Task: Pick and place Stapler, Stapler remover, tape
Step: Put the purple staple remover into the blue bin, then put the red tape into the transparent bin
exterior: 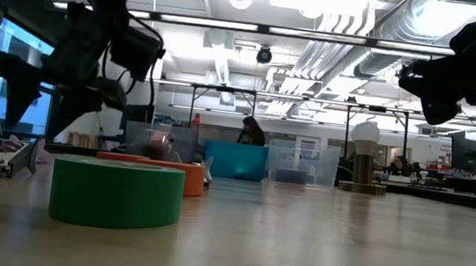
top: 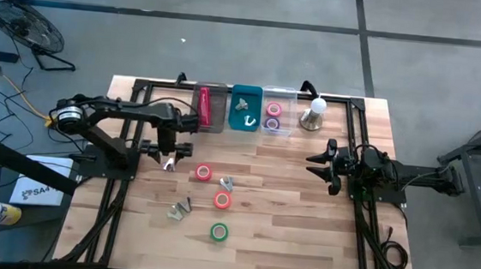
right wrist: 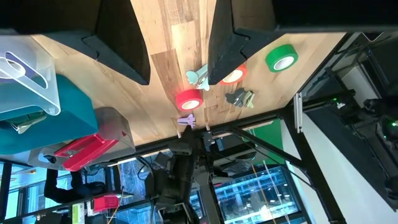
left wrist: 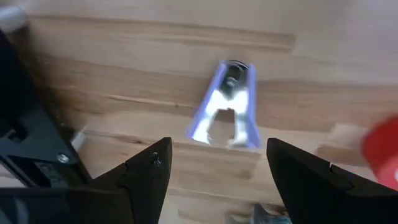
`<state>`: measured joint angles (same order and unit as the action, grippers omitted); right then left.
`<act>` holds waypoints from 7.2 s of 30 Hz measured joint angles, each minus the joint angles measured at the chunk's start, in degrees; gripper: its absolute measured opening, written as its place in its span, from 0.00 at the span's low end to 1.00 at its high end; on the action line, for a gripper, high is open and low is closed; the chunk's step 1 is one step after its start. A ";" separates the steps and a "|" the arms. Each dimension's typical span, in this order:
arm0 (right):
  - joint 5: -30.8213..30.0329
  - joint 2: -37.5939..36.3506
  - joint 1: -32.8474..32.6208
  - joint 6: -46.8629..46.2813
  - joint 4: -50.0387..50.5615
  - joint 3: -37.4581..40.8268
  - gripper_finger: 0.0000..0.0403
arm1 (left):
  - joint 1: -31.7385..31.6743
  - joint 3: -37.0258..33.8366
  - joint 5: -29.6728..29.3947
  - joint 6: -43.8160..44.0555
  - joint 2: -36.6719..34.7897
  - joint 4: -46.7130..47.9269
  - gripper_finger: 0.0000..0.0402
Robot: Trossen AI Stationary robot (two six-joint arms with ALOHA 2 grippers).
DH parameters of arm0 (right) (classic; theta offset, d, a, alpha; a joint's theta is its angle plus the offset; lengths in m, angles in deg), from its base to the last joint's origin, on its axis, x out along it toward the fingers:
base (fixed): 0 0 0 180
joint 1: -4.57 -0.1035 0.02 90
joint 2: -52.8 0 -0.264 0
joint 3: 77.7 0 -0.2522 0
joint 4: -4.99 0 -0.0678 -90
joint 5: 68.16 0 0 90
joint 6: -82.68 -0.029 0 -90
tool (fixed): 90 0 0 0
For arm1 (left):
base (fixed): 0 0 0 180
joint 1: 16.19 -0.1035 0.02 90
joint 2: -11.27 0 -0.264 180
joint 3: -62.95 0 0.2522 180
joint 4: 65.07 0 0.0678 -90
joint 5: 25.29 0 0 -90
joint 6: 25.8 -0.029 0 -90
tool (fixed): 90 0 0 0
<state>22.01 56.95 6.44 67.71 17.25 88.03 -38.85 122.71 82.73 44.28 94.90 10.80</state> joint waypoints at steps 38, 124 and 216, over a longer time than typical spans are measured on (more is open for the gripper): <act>0.01 0.01 0.01 -0.01 0.00 0.00 0.38 | -0.10 -3.28 2.81 -3.94 6.67 -7.14 0.31; -0.01 -0.01 0.00 0.01 0.00 0.00 0.38 | -11.46 57.50 -5.25 -51.79 37.66 -11.16 0.39; 0.21 0.35 0.01 0.01 0.00 0.00 0.38 | 6.35 22.49 -9.39 -27.57 3.19 5.63 0.67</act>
<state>22.22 57.30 6.45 67.72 17.25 88.03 -32.50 145.19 73.34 16.71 98.09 16.43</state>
